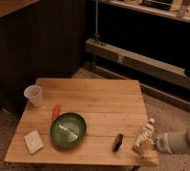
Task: Knock the eraser over
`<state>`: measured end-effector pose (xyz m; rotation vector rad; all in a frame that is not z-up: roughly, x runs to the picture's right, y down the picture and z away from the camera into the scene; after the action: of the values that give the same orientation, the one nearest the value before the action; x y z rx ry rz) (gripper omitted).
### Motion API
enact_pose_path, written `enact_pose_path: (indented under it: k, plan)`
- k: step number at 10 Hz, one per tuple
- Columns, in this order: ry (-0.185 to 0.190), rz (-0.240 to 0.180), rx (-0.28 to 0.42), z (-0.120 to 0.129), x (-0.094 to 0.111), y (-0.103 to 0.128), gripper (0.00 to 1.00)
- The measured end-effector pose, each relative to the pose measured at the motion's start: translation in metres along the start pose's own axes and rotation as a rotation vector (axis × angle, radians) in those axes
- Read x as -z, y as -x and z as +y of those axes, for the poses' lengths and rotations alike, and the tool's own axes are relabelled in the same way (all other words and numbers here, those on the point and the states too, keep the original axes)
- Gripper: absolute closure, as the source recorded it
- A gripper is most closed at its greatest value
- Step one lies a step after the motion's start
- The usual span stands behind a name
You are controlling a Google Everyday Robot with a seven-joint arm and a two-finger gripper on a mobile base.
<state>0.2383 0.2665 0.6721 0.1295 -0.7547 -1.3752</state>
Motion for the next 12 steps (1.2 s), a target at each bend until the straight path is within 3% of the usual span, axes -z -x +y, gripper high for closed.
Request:
enact_pose_path:
  k: [3,12]
  plan:
    - [0.028,-0.016,0.026,-0.011,-0.006,-0.014,0.87]
    - [0.028,-0.008,0.045,-0.030,-0.029,-0.033,0.87]
